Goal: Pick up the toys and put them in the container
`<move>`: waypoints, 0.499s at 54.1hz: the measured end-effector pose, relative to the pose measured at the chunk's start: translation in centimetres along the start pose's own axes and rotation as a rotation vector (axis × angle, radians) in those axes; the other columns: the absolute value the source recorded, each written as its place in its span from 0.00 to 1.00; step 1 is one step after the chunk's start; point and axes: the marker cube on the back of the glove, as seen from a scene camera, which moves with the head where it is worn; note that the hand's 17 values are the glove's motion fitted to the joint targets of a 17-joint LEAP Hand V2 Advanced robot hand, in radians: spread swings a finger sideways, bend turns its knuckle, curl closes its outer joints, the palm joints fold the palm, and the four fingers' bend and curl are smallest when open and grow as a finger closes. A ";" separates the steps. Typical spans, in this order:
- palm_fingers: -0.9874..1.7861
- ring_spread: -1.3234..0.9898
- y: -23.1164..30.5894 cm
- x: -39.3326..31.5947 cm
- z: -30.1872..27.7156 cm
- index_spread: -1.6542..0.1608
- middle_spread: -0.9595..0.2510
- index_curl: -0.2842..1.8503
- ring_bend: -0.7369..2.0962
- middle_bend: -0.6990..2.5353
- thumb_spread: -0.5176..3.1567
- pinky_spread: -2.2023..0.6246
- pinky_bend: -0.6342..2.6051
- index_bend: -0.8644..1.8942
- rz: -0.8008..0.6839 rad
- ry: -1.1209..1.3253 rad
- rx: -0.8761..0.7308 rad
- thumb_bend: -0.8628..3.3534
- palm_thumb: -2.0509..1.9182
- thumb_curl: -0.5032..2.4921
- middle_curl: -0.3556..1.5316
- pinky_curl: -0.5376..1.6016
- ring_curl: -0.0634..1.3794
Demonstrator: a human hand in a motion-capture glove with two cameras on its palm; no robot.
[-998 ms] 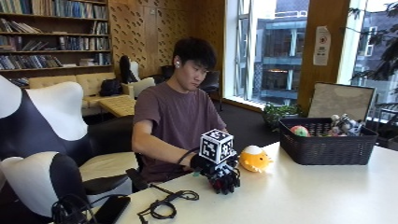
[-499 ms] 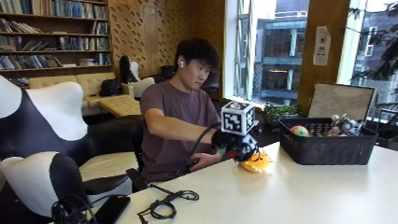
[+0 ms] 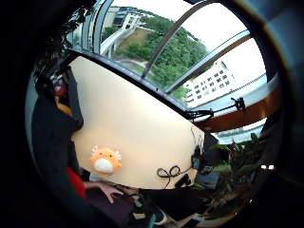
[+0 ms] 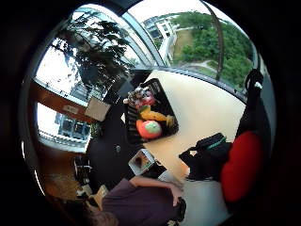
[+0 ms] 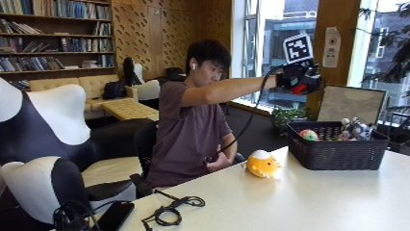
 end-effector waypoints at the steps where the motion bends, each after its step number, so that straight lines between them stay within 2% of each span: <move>1: 0.75 0.42 -0.7 -0.8 0.2 0.77 0.63 0.50 0.72 0.57 0.33 0.65 0.52 0.65 -0.001 0.027 0.003 0.23 0.67 0.48 0.60 0.48 0.51; 10: 0.74 0.42 -5.6 -10.6 3.3 0.77 0.64 0.53 0.72 0.57 0.31 0.65 0.53 0.66 -0.053 0.011 -0.005 0.22 0.67 0.51 0.61 0.49 0.51; 15: 0.75 0.43 -7.9 -14.1 5.7 0.77 0.64 0.54 0.73 0.58 0.31 0.65 0.53 0.65 0.036 0.032 -0.025 0.22 0.67 0.52 0.62 0.49 0.51; 20: 0.74 0.43 -9.2 -17.5 7.7 0.78 0.64 0.55 0.73 0.57 0.30 0.65 0.53 0.65 -0.039 0.002 -0.022 0.22 0.67 0.53 0.62 0.49 0.51; 23: 0.74 0.43 -10.3 -19.0 9.6 0.78 0.64 0.56 0.73 0.58 0.30 0.65 0.52 0.65 -0.025 0.019 -0.016 0.22 0.67 0.54 0.63 0.49 0.51; 25: 0.73 0.43 -10.9 -19.8 10.8 0.78 0.64 0.56 0.73 0.57 0.30 0.65 0.52 0.65 -0.006 0.018 -0.037 0.22 0.66 0.54 0.63 0.49 0.51; 27: 0.72 0.43 -10.9 -21.5 12.0 0.78 0.64 0.56 0.72 0.57 0.30 0.65 0.52 0.63 -0.073 -0.043 -0.096 0.22 0.66 0.55 0.62 0.49 0.51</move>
